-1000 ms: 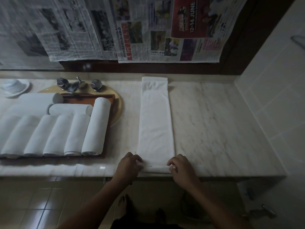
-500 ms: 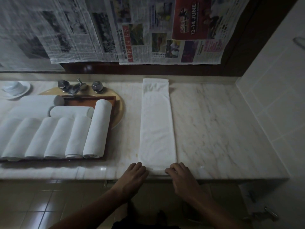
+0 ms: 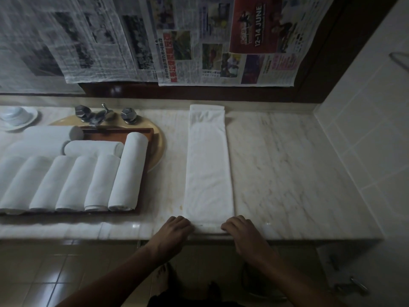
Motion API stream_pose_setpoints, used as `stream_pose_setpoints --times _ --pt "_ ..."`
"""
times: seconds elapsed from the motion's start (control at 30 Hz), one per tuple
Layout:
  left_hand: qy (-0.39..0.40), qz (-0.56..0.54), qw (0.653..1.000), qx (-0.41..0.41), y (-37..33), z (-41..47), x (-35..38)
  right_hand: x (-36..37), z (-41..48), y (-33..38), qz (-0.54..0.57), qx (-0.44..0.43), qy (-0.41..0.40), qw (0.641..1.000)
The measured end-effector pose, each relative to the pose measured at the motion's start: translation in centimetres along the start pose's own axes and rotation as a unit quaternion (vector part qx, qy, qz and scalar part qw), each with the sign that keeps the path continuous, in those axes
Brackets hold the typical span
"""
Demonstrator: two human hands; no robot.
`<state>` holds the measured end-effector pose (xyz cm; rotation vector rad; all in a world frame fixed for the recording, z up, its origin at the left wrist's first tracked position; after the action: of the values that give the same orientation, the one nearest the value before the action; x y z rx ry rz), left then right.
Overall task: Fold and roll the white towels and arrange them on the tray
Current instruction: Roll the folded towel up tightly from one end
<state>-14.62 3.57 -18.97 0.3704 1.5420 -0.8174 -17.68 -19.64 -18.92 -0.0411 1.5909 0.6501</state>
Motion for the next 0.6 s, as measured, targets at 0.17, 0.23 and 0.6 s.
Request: stream_pose_setpoints --times 0.17,0.23,0.6 --pt "-0.023 -0.148 0.977 -0.155 0.8 0.1 -0.8 -0.2 0.5 -1.5 0.061 0.056 0.014 0.996" --pt "-0.015 -0.202 0.954 -0.223 1.7 0.6 -1.6 -0.6 1.0 -2.2 0.105 0.091 0.012 0.990" --pt "0.037 -0.301 0.882 -0.362 4.0 2.0 -1.2 -1.4 2.2 -3.4 0.222 0.221 -0.003 0.950"
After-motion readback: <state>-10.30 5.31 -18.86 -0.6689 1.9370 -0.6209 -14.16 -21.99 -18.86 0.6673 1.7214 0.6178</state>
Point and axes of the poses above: each hand's wrist, its own z-axis towards the middle knuckle, its own x-axis out of the palm, y = z × x, the point moved 5 cm from there along z, towards the middle knuckle, and after that the axes turned 3 degrees about -x, right-handed, at the moved point
